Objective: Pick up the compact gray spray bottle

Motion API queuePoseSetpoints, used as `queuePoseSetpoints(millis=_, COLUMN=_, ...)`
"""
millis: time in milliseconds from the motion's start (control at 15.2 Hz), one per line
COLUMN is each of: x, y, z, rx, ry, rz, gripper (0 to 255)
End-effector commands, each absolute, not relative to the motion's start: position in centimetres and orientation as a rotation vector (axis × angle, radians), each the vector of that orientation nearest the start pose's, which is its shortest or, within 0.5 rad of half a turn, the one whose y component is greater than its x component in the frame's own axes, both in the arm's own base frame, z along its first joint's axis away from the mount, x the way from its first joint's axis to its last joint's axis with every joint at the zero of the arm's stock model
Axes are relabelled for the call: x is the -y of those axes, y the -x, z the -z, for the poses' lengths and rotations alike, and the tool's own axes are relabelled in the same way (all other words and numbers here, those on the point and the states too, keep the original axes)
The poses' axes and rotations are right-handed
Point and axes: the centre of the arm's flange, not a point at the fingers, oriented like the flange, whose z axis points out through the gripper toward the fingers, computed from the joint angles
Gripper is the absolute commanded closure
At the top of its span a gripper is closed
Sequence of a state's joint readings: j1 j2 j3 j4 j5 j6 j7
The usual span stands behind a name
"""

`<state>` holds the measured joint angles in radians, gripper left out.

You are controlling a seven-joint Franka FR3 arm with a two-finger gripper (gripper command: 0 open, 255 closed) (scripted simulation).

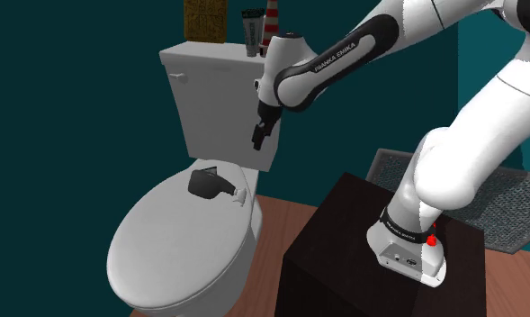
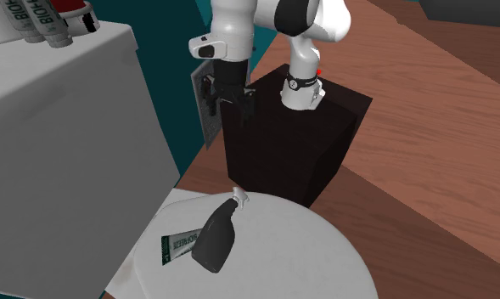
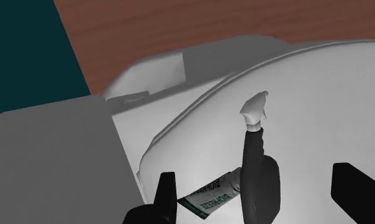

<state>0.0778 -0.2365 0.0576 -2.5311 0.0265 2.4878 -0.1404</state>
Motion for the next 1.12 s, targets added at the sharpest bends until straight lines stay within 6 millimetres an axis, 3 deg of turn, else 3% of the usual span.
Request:
queuePoseSetpoints(millis=0, x=-7.3, y=-46.6, z=-35.6, rx=0.426, ry=3.095, rz=0.315, gripper=0)
queuePoseSetpoints(millis=990, x=-14.8, y=-55.6, z=-19.9, rx=0.628, ry=3.081, rz=0.387, gripper=0)
queuePoseSetpoints(millis=1056, x=-15.0, y=-55.7, z=-19.6, rx=0.632, ry=3.08, rz=0.388, gripper=0)
